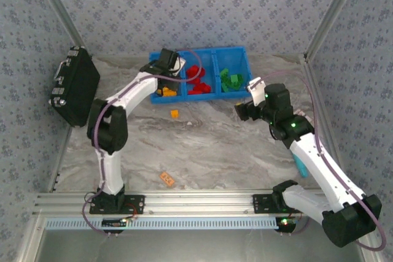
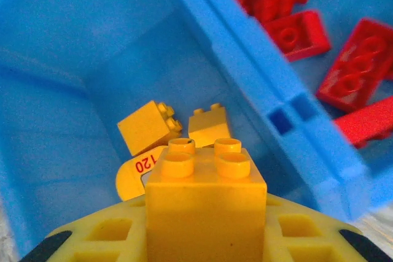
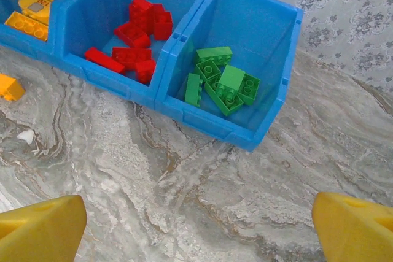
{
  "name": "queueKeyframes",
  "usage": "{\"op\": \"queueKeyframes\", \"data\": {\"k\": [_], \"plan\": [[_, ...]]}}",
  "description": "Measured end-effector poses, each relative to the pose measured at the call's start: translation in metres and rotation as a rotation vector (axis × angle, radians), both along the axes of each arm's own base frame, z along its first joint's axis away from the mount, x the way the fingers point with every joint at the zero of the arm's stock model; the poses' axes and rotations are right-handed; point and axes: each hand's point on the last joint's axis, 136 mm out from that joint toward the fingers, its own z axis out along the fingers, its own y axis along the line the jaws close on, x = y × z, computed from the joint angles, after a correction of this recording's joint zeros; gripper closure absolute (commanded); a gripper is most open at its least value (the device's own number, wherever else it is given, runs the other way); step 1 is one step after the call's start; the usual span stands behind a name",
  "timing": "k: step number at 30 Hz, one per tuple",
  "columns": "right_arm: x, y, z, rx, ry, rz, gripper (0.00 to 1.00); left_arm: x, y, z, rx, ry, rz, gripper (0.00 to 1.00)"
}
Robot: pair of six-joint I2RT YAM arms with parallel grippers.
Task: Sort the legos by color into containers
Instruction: Place the lego in the container, then pick up the lego from the center of the table.
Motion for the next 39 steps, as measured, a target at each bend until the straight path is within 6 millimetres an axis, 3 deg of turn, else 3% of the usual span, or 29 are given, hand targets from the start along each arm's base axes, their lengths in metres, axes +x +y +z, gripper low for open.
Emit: {"op": "queueKeyframes", "data": {"k": [2, 5, 9, 14, 18, 23, 26, 29, 33, 35, 39], "plan": [[-0.003, -0.001, 0.001, 0.013, -0.007, -0.006, 0.01, 0.009, 0.002, -0.019, 0.025, 0.029, 0.022, 0.6], [-0.007, -0.003, 0.002, 0.03, -0.014, -0.015, 0.0, 0.016, 0.008, -0.029, 0.045, 0.048, 0.058, 0.52], [-0.01, -0.006, -0.001, 0.038, -0.013, -0.022, 0.0, 0.02, 0.011, -0.019, 0.045, 0.029, 0.084, 0.44], [-0.013, -0.006, -0.007, 0.047, -0.008, -0.015, 0.0, 0.014, 0.011, -0.007, 0.028, 0.022, 0.097, 0.43], [-0.013, -0.004, -0.008, 0.067, -0.013, -0.003, 0.0, -0.012, 0.016, 0.018, 0.011, 0.005, 0.104, 0.42], [-0.014, -0.001, -0.008, 0.09, -0.005, 0.025, 0.0, -0.053, 0.018, 0.079, -0.045, -0.062, 0.15, 0.4], [-0.014, -0.003, -0.008, 0.101, 0.01, 0.006, 0.0, -0.076, 0.017, 0.102, -0.129, -0.078, 0.202, 0.41], [-0.013, -0.009, 0.005, 0.139, 0.009, -0.04, 0.0, -0.105, 0.022, 0.088, -0.175, -0.05, 0.27, 0.4], [-0.012, -0.011, 0.03, 0.217, -0.038, -0.074, 0.0, -0.141, 0.026, 0.04, -0.16, 0.037, 0.355, 0.4], [-0.015, -0.012, 0.034, 0.254, -0.042, -0.092, 0.0, -0.154, 0.026, 0.02, -0.138, 0.065, 0.383, 0.39], [-0.01, -0.017, 0.04, 0.304, -0.03, -0.15, 0.0, -0.166, 0.022, 0.003, -0.14, 0.071, 0.425, 0.38]]}}
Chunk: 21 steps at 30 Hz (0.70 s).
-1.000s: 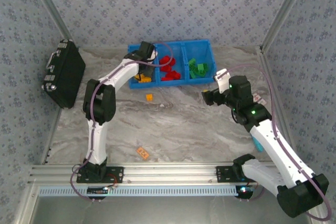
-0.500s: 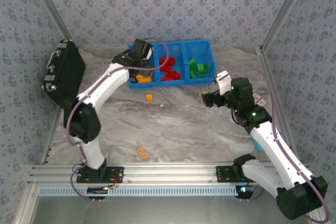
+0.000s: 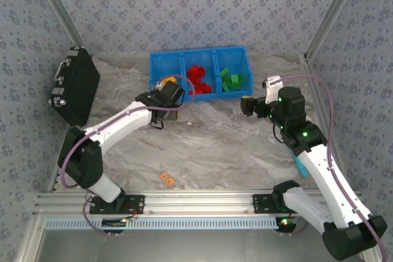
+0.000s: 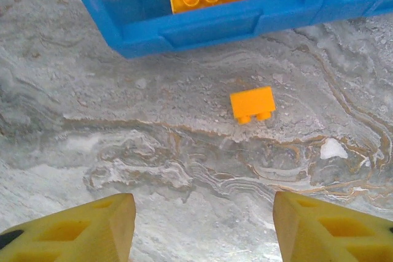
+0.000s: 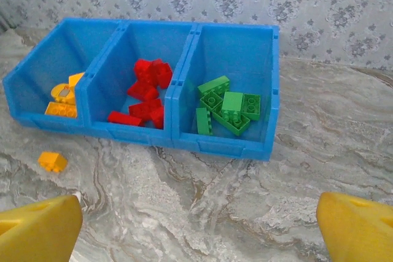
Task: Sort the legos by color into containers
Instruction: Pick up the lego from the center of the table.
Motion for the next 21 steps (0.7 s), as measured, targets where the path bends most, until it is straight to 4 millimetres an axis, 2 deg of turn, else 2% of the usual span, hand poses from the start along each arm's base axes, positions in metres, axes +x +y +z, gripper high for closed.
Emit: {"op": "queueKeyframes", "data": {"k": [7, 15, 21], "plan": [[0.005, -0.001, -0.002, 0.024, 0.021, -0.026, 0.0, 0.0, -0.012, -0.015, -0.038, -0.041, 0.058, 0.36], [0.004, -0.001, 0.008, 0.025, -0.02, -0.018, 0.0, 0.015, -0.021, -0.051, -0.018, -0.036, 0.105, 0.34], [0.008, 0.002, 0.002, 0.008, -0.005, -0.004, 0.0, 0.029, -0.032, -0.067, -0.012, -0.027, 0.11, 0.34]]}}
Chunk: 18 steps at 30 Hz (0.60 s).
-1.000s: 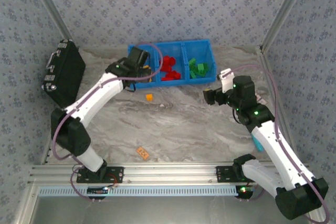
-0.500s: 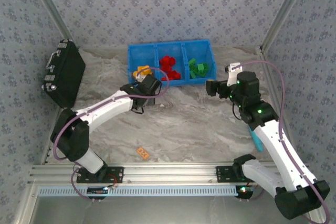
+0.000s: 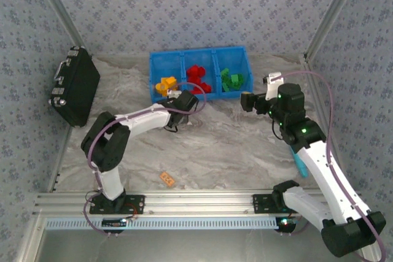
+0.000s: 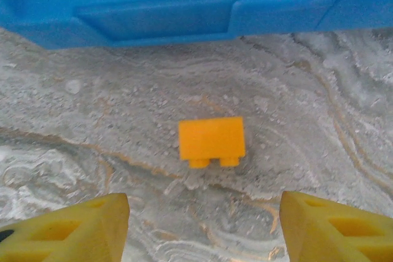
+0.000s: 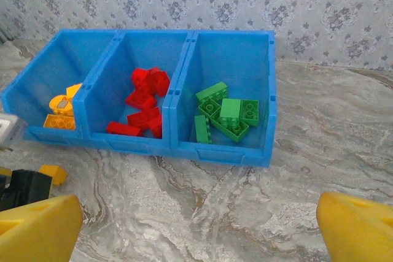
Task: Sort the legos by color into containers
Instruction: Pick up the lego from the center of the table.
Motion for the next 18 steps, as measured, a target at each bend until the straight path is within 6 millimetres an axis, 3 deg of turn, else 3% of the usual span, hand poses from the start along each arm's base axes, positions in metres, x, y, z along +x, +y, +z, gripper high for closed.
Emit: {"op": "queueKeyframes", "data": {"k": [10, 18], "plan": [[0.006, 0.004, -0.012, -0.005, 0.038, 0.016, 0.0, 0.013, 0.005, -0.005, -0.016, -0.014, 0.032, 0.34], [0.011, 0.01, -0.023, -0.001, 0.075, 0.041, 0.0, 0.022, 0.012, -0.034, -0.005, 0.026, 0.055, 0.35]]}}
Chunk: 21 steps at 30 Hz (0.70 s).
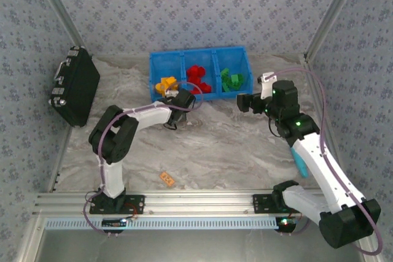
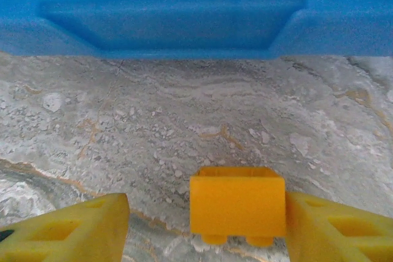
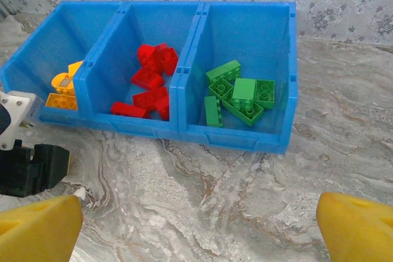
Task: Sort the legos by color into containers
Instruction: Pick up the lego from the center of the table.
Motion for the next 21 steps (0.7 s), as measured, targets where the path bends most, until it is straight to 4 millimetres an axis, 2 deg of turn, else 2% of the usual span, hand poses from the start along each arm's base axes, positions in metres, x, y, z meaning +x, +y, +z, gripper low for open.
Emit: {"op": "queueKeyframes", "data": {"k": [9, 15, 21], "plan": [[0.011, 0.007, -0.009, 0.008, 0.043, 0.014, 0.01, 0.008, -0.004, -0.013, -0.037, 0.015, -0.01, 0.45], [0.019, 0.011, -0.011, 0.007, 0.056, 0.02, 0.01, 0.013, -0.008, -0.014, -0.064, 0.01, -0.022, 0.57], [0.024, 0.014, -0.016, 0.007, 0.073, 0.028, 0.01, 0.017, -0.012, -0.013, -0.076, 0.007, -0.027, 0.65]]}}
